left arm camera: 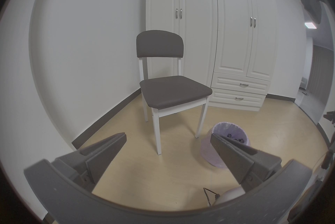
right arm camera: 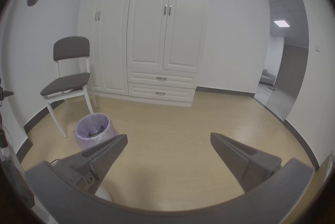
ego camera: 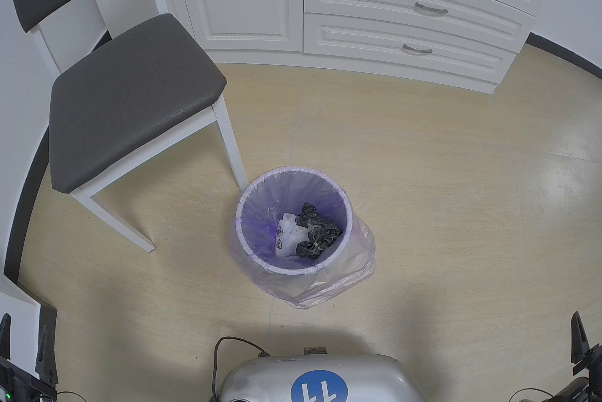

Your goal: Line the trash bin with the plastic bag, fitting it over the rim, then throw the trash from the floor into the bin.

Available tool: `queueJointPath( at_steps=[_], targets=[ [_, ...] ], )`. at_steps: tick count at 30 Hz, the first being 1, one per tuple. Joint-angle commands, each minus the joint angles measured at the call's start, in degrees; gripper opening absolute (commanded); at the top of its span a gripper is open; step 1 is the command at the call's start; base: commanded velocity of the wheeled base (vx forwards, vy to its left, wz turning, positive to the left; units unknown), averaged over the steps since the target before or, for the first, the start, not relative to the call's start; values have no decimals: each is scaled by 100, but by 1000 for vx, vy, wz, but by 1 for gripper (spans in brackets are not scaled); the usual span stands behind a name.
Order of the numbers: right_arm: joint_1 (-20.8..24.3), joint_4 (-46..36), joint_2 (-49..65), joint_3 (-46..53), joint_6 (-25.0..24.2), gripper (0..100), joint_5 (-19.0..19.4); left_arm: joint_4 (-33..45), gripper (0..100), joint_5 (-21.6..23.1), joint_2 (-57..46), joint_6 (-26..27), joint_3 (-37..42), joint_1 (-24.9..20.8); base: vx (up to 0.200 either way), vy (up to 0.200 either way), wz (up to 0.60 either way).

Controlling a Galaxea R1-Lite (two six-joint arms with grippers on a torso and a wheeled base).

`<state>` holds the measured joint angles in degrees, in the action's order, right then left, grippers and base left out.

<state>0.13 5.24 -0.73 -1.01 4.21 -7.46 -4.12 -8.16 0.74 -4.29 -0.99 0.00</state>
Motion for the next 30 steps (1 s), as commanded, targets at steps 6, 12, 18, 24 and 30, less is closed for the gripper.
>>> queueJointPath(
  at_steps=[6, 12, 18, 24, 30],
  targets=[
    [-5, -102, 73, 101, 388, 100, 96, 8, 100, -485, -66, 34, 99, 0, 0, 0, 0],
    [-5, -102, 73, 101, 599, 100, 298, -1, 100, -520, -74, 69, 99, 0, 0, 0, 0],
    [-5, -76, 73, 101, 1021, 100, 254, -10, 100, -854, -74, 587, 99, 9, 0, 0, 0],
    [-5, -76, 73, 101, 994, 100, 219, -10, 100, -881, -66, 833, 99, 9, 0, 0, 0],
    [-13, -120, 73, 84, 520, 100, -1548, 8, 100, -872, -57, 825, 99, 0, 0, 0, 0]
  ],
)
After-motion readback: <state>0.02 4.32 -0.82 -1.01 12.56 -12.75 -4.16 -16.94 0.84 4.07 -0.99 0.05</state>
